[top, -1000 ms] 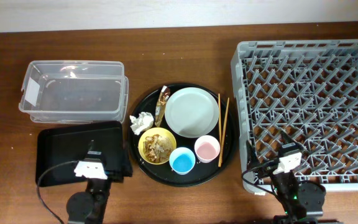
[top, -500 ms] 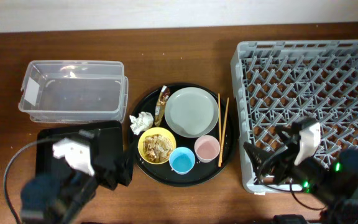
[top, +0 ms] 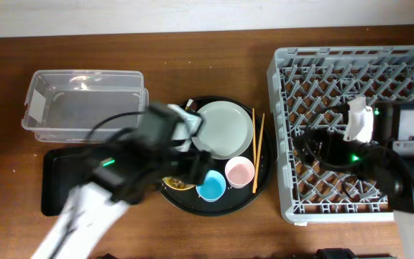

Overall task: Sort waste into correct bins and load items into the dishwasher rack
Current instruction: 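Reach the right gripper to the pink cup and grasp it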

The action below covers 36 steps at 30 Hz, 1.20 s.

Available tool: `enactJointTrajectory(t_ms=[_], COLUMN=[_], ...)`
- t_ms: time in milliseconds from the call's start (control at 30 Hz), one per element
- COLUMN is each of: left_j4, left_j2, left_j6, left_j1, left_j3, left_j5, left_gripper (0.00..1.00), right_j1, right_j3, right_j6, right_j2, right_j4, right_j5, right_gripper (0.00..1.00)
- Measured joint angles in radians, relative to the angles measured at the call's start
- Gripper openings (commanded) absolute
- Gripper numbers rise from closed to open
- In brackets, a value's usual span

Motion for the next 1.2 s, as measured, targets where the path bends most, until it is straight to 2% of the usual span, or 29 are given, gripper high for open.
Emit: enactJointTrajectory(t_ms=[100,167,233,267,333,433,533,567,733,767,833,933,1000,1133,1200], left_j4=[0.105,0.182,0.244,0.276,0.323,0.338,0.337,0.338,0.333,0.330,0.330,0.330,0.257,0.128,0.094], left_j2=[0.215,0.356,0.462,0.488,0.536,0.561,0.561,0.561,0.561,0.561,0.561,0.561,0.561,0.506,0.431], left_j6=[-0.013,-0.013,-0.014,-0.013,-0.013,-0.011,-0.011,-0.011,-0.011,-0.011,-0.010,-0.011,-0.011,-0.014,-0.014], left_j1=[-0.139,-0.180,-0.184,-0.183,-0.183,-0.183,-0.183,-0.183,-0.183,-0.183,-0.193,-0.234,-0.218,-0.108,-0.026], left_j3=[0.000,0.000,0.000,0.000,0.000,0.000,0.000,0.000,0.000,0.000,-0.001,-0.001,0.040,0.229,0.278], left_j5=[-0.137,-0.183,-0.208,-0.210,-0.206,-0.199,-0.187,-0.169,-0.119,-0.116,-0.116,-0.129,-0.127,-0.087,0.009], left_gripper=[0.73,0.71,0.64,0.55,0.29,0.17,0.17,0.22,0.25,0.20,0.00,0.00,0.00,0.00,0.00], right_j1=[-0.001,-0.001,-0.001,-0.001,-0.001,-0.001,-0.001,-0.001,-0.001,-0.001,-0.001,-0.001,-0.001,-0.001,-0.001], right_j3=[0.014,0.027,0.034,0.034,0.034,0.034,0.034,0.034,0.034,0.034,0.034,0.034,0.035,0.034,0.034], right_j6=[0.080,0.108,0.120,0.123,0.125,0.127,0.130,0.133,0.134,0.134,0.134,0.133,0.133,0.133,0.133], right_j2=[-0.084,-0.142,-0.181,-0.190,-0.187,-0.187,-0.187,-0.187,-0.187,-0.187,-0.187,-0.187,-0.187,-0.185,-0.185], right_j4=[-0.034,-0.045,-0.060,-0.070,-0.078,-0.079,-0.089,-0.091,-0.129,-0.138,-0.143,-0.154,-0.168,-0.177,-0.169], right_j5=[0.109,0.154,0.179,0.187,0.195,0.199,0.201,0.202,0.202,0.202,0.202,0.203,0.205,0.206,0.206], right_gripper=[0.98,0.98,0.98,0.98,0.98,0.98,0.98,0.98,0.98,0.99,0.98,0.98,0.98,0.98,0.98])
